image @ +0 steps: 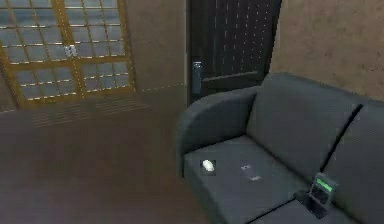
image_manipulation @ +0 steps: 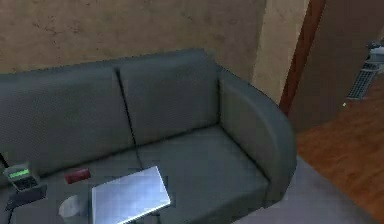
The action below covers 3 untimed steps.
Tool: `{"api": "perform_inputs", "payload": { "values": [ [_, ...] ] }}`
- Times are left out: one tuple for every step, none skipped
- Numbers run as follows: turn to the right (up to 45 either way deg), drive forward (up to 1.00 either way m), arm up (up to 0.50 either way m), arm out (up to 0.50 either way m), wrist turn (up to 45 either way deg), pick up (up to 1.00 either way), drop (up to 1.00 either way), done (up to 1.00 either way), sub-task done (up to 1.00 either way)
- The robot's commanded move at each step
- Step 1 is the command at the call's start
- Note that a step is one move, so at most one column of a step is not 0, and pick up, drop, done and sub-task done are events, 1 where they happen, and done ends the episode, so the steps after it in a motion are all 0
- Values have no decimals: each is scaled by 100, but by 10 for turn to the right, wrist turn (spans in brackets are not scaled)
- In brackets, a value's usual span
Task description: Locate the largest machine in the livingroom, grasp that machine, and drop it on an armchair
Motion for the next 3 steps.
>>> {"api": "perform_inputs", "payload": {
  "values": [
    [-330,0,0,0,0,0,0,0,0],
    [0,40,0,0,0,0,0,0,0],
    [300,0,0,0,0,0,0,0,0]
  ]
}}
